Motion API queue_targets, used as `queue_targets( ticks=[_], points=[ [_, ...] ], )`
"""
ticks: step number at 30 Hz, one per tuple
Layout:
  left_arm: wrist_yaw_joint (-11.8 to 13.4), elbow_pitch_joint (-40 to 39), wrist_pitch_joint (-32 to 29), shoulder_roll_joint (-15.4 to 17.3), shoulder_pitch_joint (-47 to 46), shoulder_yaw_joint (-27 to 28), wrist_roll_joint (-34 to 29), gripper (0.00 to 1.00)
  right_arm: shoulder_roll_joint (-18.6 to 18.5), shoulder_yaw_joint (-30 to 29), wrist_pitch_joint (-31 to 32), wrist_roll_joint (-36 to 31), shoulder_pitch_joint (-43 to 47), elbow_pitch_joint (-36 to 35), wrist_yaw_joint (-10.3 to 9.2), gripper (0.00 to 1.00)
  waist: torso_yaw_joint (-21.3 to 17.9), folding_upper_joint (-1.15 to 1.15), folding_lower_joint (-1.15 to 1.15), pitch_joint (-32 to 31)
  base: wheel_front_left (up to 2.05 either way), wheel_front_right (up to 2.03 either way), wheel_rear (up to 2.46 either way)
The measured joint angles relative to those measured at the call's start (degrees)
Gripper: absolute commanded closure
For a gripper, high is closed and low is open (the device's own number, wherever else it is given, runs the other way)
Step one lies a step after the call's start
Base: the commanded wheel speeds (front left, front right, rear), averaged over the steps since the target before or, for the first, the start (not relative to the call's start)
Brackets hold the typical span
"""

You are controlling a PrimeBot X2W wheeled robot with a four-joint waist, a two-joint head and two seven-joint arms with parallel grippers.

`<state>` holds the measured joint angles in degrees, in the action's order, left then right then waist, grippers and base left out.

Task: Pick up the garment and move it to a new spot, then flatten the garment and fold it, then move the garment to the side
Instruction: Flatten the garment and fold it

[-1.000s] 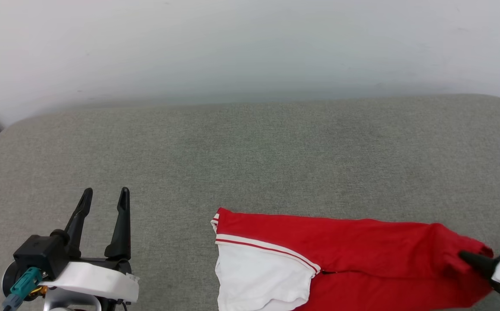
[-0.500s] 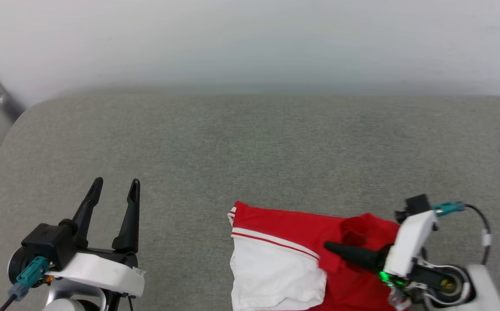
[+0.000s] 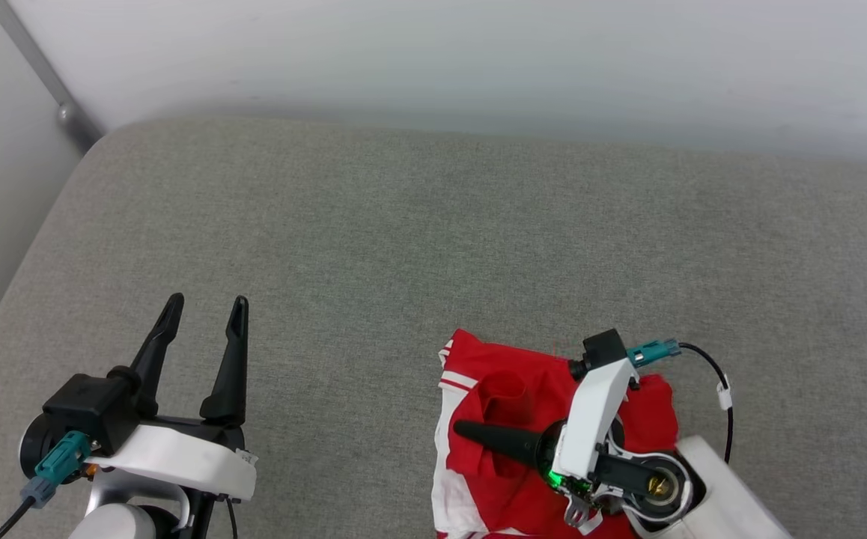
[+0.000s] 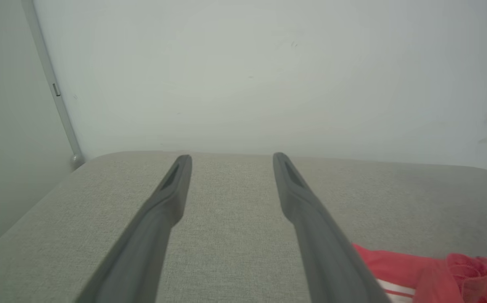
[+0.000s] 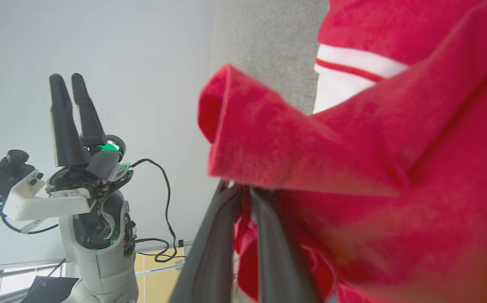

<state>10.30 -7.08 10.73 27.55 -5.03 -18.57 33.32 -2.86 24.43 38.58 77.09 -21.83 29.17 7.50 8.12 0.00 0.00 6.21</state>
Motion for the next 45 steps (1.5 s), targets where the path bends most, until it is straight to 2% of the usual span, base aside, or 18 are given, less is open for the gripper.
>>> queue_targets(
  ticks=[1, 2, 3, 10, 14, 17, 19, 22, 27, 29, 34, 39, 45],
  points=[
    [0.0, 0.1, 0.0, 0.0, 0.0, 0.0, 0.0, 0.00, 0.0, 0.8, -0.9, -0.5, -0.3, 1.2, 0.00, 0.75, 0.1, 0.00, 0.00, 0.2, 0.00, 0.00, 0.00],
    [0.0, 0.2, 0.0, 0.0, 0.0, -0.1, 0.1, 0.00, 0.0, 1.5, -1.6, -1.3, -0.7, 2.3, 0.00, 0.33, 0.1, 0.00, 0.00, 0.3, 0.00, 0.00, 0.00],
    [0.0, 0.3, 0.1, -0.1, -0.1, -0.1, 0.1, 0.00, 0.0, 2.2, -2.4, -1.7, -1.0, 3.0, 0.00, 0.00, 0.1, 0.00, 0.00, 0.3, 0.00, 0.00, 0.00],
    [0.3, 0.7, 0.1, 0.0, -0.1, -0.2, 0.0, 0.00, -0.5, 5.3, -4.3, -3.6, -3.0, 0.6, 0.00, 0.00, -1.1, 0.00, 0.00, -0.6, 0.00, 0.00, 0.00],
    [0.5, 0.7, 0.1, 0.2, -0.1, -0.3, 0.0, 0.00, -4.5, 6.3, -7.2, -9.4, -3.1, -4.4, 0.00, 0.00, -1.7, 0.00, 0.00, -1.6, 0.00, 0.00, 0.00],
    [0.8, 0.7, 0.1, 0.3, 0.2, -0.1, 0.0, 0.00, -8.5, 5.9, -12.2, -17.1, -2.8, -7.2, 0.01, 0.00, -2.3, 0.00, 0.00, -2.3, 0.00, 0.00, 0.00],
    [1.4, 0.7, 0.3, 0.4, 0.8, 0.1, 0.0, 0.00, -11.0, 4.0, -15.8, -23.4, -2.0, -7.8, 0.01, 0.00, -2.8, 0.00, 0.00, -2.8, 0.00, 0.00, 0.00],
    [1.8, 0.6, 0.4, 0.3, 1.5, 0.1, 0.0, 0.00, -13.0, -1.3, -19.8, -29.1, 1.3, -8.8, 0.01, 0.00, -3.4, 0.00, 0.00, -3.5, 0.00, 0.00, 0.00],
    [2.5, 0.7, 0.5, 1.0, 2.5, 0.8, 0.1, 0.00, -16.0, -14.2, -26.3, -42.2, 7.6, -11.3, 0.00, 0.00, -4.4, 0.00, -0.01, -4.5, 0.00, 0.00, 0.00],
    [2.9, 0.6, 0.5, 1.5, 2.9, 1.2, 0.0, 0.00, -15.6, -20.2, -28.8, -48.5, 10.6, -13.7, 0.01, 0.00, -4.9, 0.00, 0.00, -4.8, 0.00, 0.00, 0.00],
    [3.0, 0.7, 0.2, 2.4, 3.7, 0.7, -0.5, 0.00, -9.9, -30.7, -33.2, -58.9, 17.3, -23.6, 0.00, 0.00, -5.9, 0.00, -0.01, -5.7, 0.00, 0.00, 0.00],
    [3.0, 1.2, 0.0, 2.8, 3.7, -0.2, -1.7, 0.00, -5.9, -33.2, -36.4, -64.7, 22.6, -32.3, 0.01, 0.00, -6.3, 0.00, 0.00, -6.6, 0.00, 0.00, 0.00],
    [3.0, 2.5, 0.5, 2.7, 5.0, -1.2, -2.3, 0.00, -4.1, -31.6, -36.7, -67.4, 27.6, -38.2, 0.00, 0.00, -6.9, 0.00, -0.01, -7.6, 0.00, 0.00, 0.00]
  ],
)
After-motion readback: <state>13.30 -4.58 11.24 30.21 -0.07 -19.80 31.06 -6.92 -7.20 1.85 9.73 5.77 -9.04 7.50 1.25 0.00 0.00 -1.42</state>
